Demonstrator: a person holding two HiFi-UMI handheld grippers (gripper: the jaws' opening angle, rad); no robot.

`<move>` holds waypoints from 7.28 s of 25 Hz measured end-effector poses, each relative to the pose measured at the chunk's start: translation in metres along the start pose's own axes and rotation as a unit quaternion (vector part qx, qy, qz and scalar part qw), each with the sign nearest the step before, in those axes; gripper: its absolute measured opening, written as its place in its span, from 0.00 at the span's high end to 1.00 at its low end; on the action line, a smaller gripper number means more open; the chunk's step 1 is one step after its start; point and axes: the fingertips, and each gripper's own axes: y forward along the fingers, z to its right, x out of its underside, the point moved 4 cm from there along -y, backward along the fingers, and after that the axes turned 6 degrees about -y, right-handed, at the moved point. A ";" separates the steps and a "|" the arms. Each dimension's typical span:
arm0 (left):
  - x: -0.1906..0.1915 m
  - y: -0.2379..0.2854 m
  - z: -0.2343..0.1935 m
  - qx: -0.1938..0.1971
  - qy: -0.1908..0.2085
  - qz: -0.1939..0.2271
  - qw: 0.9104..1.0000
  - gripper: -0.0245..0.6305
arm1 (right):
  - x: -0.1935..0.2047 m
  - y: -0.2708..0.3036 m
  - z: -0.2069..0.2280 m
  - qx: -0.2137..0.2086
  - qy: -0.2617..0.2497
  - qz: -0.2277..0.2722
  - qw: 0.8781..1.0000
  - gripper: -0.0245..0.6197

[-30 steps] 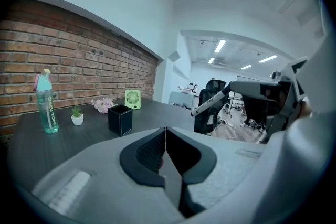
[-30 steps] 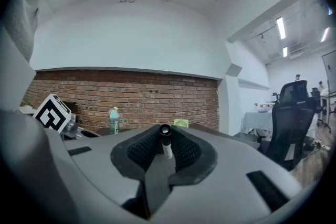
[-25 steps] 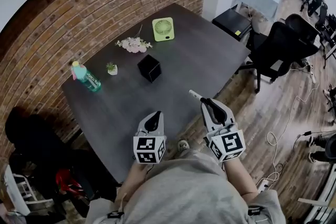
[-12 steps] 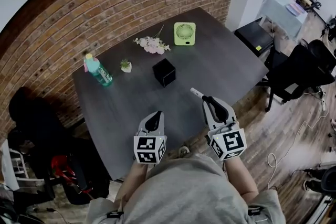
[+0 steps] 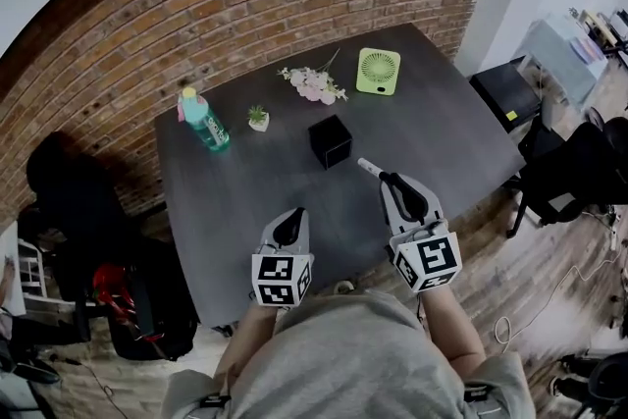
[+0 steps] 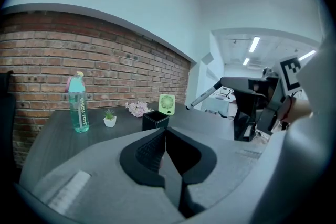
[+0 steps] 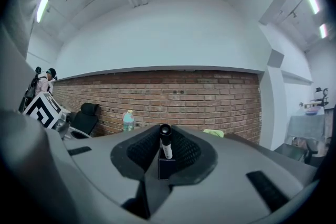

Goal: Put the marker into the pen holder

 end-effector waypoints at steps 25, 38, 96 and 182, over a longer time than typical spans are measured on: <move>0.010 0.009 -0.037 -0.100 -0.042 -0.002 0.994 0.94 | 0.038 0.111 0.013 -0.086 -0.018 -0.031 0.996 0.86; 0.017 0.009 -0.054 -0.131 -0.060 -0.015 0.989 0.94 | 0.075 0.154 0.010 -0.114 -0.034 -0.074 0.990 0.86; 0.019 0.016 -0.065 -0.153 -0.065 -0.018 0.986 0.94 | 0.145 0.224 -0.017 -0.167 -0.073 -0.176 0.967 0.85; 0.110 -0.277 -0.031 0.022 0.007 -0.008 1.000 0.94 | 0.008 -0.176 -0.284 -0.010 0.016 -0.035 0.999 0.96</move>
